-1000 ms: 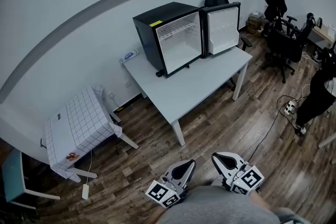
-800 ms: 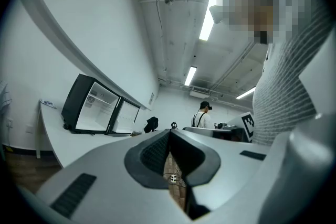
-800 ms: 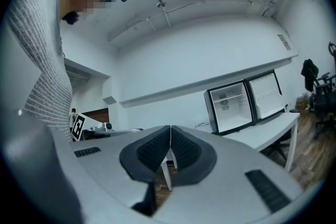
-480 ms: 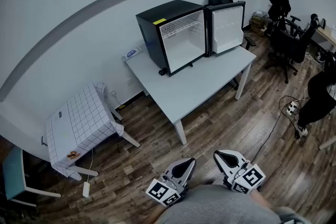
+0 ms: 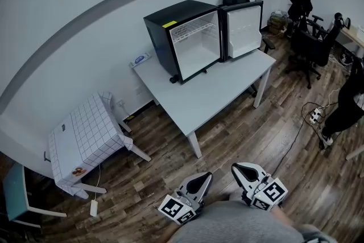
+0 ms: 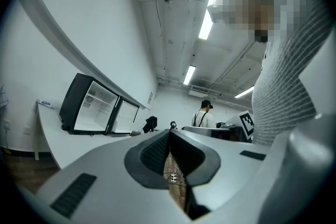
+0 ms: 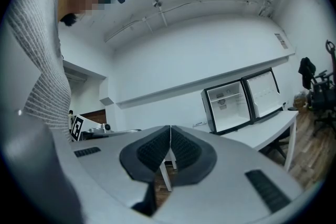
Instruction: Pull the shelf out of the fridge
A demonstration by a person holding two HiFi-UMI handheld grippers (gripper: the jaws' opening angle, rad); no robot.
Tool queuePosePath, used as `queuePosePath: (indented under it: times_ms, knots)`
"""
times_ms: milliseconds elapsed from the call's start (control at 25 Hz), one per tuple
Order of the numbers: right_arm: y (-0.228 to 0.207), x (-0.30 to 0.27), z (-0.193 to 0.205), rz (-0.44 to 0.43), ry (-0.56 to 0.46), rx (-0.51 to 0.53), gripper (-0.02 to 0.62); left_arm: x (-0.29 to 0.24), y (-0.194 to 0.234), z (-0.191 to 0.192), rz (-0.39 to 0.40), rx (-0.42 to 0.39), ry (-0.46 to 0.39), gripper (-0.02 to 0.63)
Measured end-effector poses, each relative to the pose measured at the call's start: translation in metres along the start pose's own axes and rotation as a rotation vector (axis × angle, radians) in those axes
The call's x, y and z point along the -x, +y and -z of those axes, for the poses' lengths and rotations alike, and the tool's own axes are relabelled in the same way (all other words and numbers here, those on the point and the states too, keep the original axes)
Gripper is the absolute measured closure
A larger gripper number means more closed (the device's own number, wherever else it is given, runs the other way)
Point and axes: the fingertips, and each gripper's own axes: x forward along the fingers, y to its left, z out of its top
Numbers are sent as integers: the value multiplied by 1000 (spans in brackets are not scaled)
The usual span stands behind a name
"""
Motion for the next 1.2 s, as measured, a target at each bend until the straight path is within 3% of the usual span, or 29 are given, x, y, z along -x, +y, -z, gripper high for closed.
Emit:
queuePosePath:
  times_ms: [440,640,1200]
  knots:
    - [-39,-17,-3,53,-18,-48,583,-23,22,-1,0,12,9,595]
    - [-71,-34,-6,0,-11,-41,583,-52,44,0,-24,-1,9,595]
    - [-248,-120,-70,-56,-19,-13,583,-217,140,-34,-84,-37,-74,595]
